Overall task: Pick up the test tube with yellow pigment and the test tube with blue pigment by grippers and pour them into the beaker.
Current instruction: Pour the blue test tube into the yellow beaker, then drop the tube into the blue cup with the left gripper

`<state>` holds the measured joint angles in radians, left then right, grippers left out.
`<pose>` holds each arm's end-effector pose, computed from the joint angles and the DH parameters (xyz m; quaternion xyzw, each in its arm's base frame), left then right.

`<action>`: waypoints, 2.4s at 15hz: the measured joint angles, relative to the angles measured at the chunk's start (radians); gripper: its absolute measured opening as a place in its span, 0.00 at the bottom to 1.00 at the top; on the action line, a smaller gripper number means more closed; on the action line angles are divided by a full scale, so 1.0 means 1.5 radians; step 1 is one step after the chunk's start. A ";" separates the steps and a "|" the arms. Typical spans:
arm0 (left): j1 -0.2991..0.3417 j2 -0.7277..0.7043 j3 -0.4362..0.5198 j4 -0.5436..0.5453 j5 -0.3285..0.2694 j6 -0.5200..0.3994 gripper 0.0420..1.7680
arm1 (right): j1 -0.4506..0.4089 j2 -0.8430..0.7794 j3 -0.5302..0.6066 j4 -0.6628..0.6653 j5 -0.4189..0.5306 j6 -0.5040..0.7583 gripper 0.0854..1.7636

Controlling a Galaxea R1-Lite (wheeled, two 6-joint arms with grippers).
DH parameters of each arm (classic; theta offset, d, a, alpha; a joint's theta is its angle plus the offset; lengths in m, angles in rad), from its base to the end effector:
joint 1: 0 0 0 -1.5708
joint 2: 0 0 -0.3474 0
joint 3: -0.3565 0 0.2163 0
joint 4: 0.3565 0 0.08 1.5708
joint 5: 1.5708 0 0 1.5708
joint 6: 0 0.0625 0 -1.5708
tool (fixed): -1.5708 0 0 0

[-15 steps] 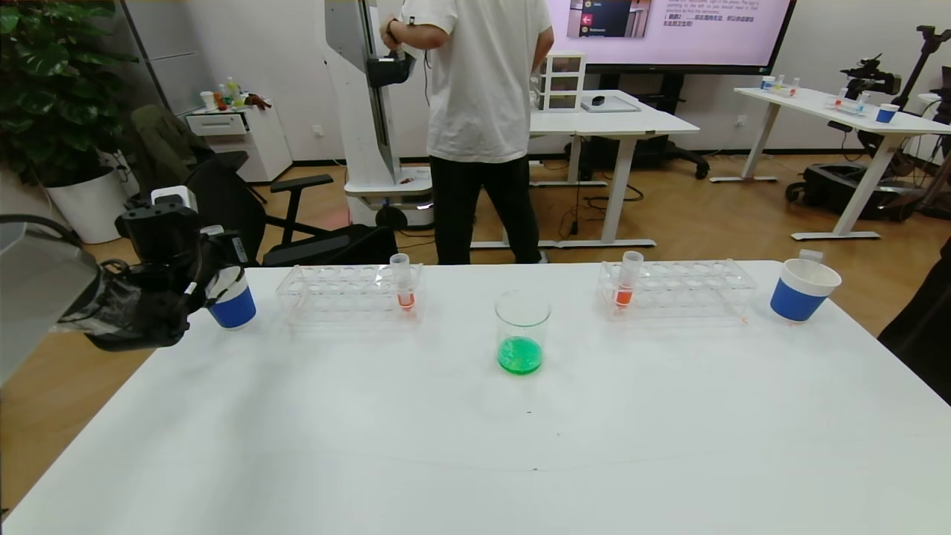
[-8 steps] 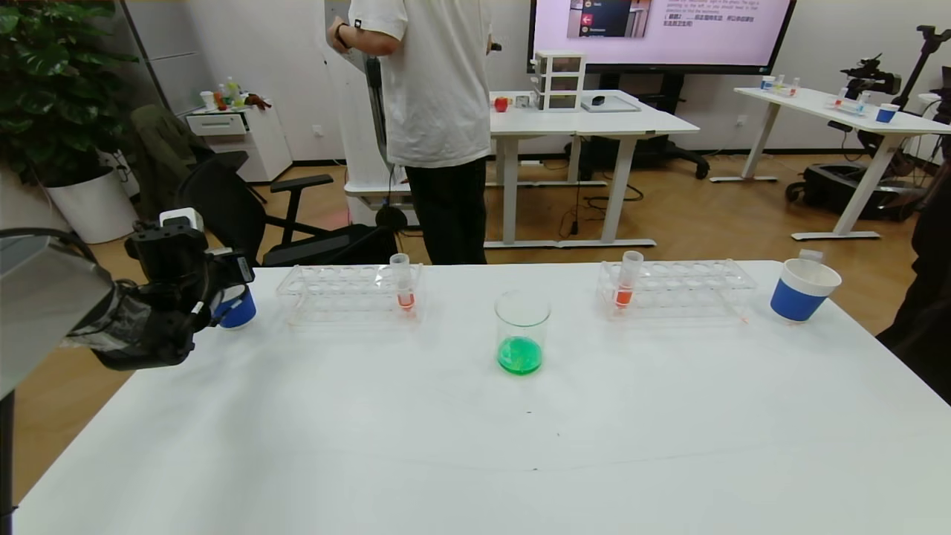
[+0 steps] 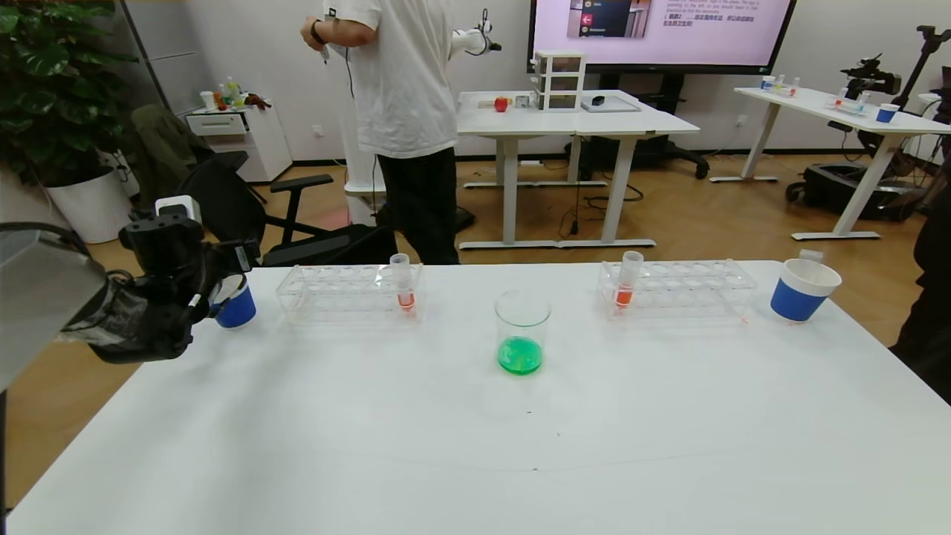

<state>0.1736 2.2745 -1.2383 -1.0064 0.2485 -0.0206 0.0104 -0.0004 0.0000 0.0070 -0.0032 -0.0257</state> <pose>0.5229 0.1073 0.1247 -0.0095 0.0127 0.2096 0.9777 -0.0022 -0.0002 0.0745 -0.0129 0.0033 0.0036 0.9999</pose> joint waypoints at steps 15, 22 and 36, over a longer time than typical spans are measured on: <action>-0.194 -0.381 0.172 0.065 -0.002 0.036 0.99 | 0.000 0.000 0.000 0.000 0.000 0.000 0.98; -0.189 -0.747 0.306 0.227 -0.002 0.109 0.99 | 0.000 0.000 0.000 0.000 0.000 0.000 0.98; -0.185 -1.321 0.320 0.851 0.047 0.087 0.99 | 0.000 0.000 0.000 0.000 0.000 0.000 0.98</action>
<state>-0.1034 0.2928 -0.7585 0.2709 0.3194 0.1104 0.0104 -0.0004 0.0000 0.0070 -0.0032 -0.0253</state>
